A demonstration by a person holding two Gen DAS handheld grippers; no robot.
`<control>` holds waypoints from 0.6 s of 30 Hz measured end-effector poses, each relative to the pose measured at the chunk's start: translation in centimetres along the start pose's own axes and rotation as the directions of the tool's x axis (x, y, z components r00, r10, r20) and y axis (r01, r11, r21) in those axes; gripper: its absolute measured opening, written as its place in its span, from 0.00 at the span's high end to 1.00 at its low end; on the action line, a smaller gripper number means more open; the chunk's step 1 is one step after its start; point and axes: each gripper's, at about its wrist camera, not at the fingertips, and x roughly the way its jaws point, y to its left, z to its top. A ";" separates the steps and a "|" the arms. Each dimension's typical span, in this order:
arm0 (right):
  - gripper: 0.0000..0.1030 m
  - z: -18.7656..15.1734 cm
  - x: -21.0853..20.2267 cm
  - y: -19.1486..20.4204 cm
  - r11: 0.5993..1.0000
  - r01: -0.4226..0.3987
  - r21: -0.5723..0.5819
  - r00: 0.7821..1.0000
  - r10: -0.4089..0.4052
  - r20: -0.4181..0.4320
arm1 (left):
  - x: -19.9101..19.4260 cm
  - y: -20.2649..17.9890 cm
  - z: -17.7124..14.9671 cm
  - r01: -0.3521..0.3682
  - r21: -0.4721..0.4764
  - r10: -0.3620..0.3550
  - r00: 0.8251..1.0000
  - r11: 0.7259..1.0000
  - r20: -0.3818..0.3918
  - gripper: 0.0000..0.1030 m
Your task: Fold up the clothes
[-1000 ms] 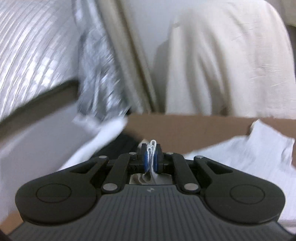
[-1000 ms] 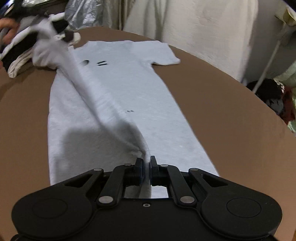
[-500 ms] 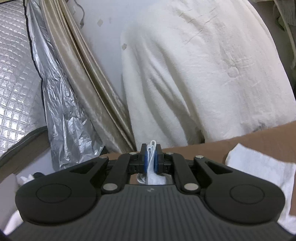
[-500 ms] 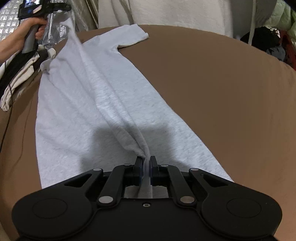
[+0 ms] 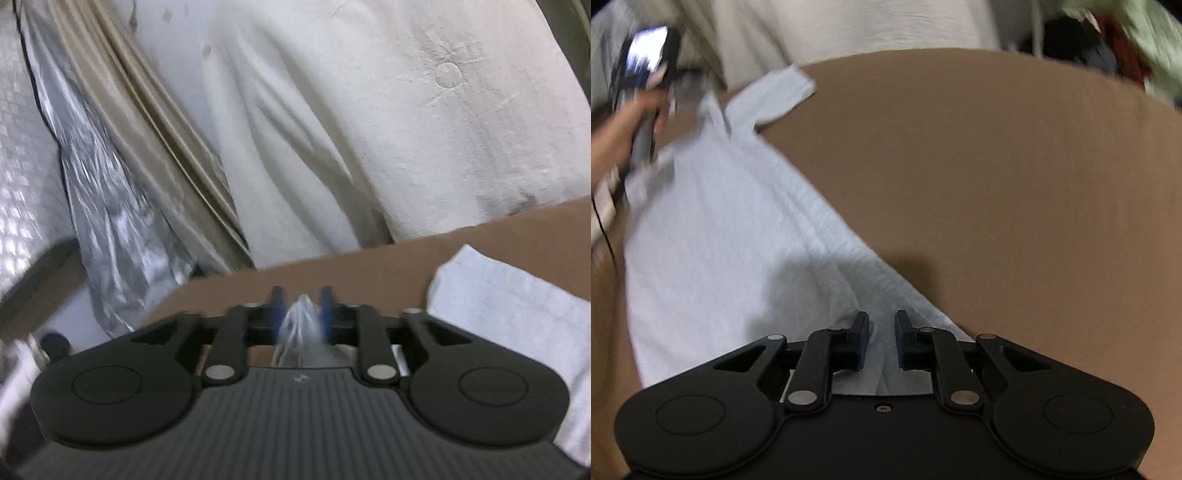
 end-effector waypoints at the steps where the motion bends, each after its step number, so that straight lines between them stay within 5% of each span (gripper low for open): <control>1: 0.82 0.0 -0.2 -1.0 0.997 -0.043 0.056 0.999 0.043 0.006 | -0.4 0.6 -0.2 0.034 -0.022 -0.034 0.999 0.999 0.010 0.50; 7: 0.44 -1.0 -2.7 -4.9 0.943 -0.204 0.262 0.979 0.195 0.061 | -2.7 3.9 -1.4 0.192 -0.152 -0.197 0.980 0.970 -0.023 0.44; 12: 0.39 -2.6 -3.8 -4.7 0.964 -0.168 0.208 0.986 0.167 0.024 | -4.3 5.2 -3.2 0.253 -0.201 -0.276 0.956 0.947 -0.098 0.42; 14: 0.42 -2.9 -4.1 -4.3 0.971 -0.143 0.191 0.990 0.139 0.030 | -4.9 4.9 -3.9 0.253 -0.208 -0.282 0.951 0.945 -0.125 0.39; 16: 0.93 -2.8 -4.3 -3.5 0.985 -0.119 0.128 0.993 0.114 0.043 | -5.1 4.5 -4.6 0.244 -0.215 -0.279 0.948 0.946 -0.150 0.38; 18: 0.94 -2.7 -5.3 -2.4 0.994 -0.093 0.062 0.992 0.087 0.090 | -5.4 4.3 -5.0 0.242 -0.223 -0.282 0.945 0.944 -0.166 0.38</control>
